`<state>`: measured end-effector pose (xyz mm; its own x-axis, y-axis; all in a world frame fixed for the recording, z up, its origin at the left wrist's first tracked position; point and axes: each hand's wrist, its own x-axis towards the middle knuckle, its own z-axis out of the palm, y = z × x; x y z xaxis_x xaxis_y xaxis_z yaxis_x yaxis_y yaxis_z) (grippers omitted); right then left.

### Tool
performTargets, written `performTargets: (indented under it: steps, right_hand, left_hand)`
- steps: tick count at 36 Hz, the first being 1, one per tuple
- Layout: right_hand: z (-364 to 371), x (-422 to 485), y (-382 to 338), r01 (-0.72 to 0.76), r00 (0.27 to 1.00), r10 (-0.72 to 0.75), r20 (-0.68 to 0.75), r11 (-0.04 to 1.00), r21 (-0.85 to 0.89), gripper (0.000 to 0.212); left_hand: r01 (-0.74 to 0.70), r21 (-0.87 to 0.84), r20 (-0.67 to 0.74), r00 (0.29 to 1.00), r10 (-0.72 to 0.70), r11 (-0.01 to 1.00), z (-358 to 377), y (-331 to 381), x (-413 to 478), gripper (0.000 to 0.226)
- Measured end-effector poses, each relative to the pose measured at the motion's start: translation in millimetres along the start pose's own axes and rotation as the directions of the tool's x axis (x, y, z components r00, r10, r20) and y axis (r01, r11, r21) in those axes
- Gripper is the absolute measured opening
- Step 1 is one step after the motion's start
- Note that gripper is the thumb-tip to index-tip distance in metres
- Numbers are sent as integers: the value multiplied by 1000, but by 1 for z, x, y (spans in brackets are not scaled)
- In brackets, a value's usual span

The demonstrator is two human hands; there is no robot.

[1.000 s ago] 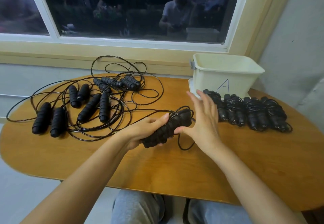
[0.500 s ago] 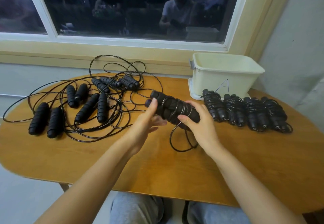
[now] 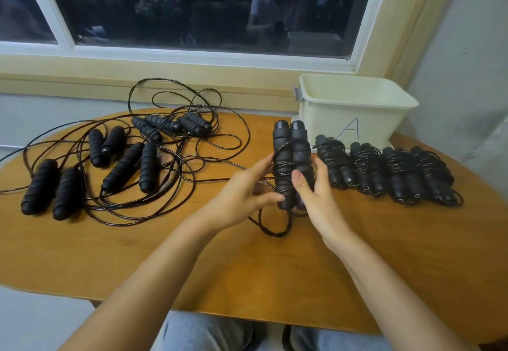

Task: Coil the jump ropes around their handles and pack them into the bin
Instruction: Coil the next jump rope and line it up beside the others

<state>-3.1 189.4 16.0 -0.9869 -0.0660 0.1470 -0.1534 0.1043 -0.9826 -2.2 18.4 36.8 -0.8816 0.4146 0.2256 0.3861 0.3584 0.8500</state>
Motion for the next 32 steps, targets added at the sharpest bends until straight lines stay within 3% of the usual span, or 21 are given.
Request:
performTargets:
  steps: [5, 11, 14, 18, 21, 24, 29, 32]
  right_hand:
    - [-2, 12, 10, -1, 1000, 3, 26, 995, -96, 82]
    - [3, 26, 23, 176, 983, -183, 34, 859, -482, 63]
    - [-1, 40, 35, 181, 983, -154, 96, 811, -556, 62]
    - [-8, 52, 41, 185, 982, -94, 164, 659, -729, 61]
    - [-8, 56, 42, 180, 980, -45, 193, 608, -773, 56]
    - [-7, 54, 40, 151, 969, 60, 240, 626, -765, 56]
    - [-11, 48, 34, 124, 938, 153, 312, 689, -714, 79]
    - [-15, 46, 32, 124, 932, 181, 313, 653, -747, 96]
  left_hand:
    - [27, -17, 20, 999, -27, 999, -1, -8, 13, 71]
    - [96, -87, -13, 995, -98, 991, 4, -30, 34, 68]
    - [132, -127, -20, 991, -135, 983, 3, -43, 44, 68]
    - [159, -234, -51, 983, -176, 959, 2, -59, 55, 69]
    - [169, -305, -97, 974, -207, 937, 7, -71, 59, 68]
    - [190, -349, -107, 965, -241, 918, 11, -78, 56, 71]
    - [216, -387, -40, 967, -251, 896, 7, -78, 51, 71]
    - [249, -330, 28, 967, -254, 911, 7, -82, 50, 73]
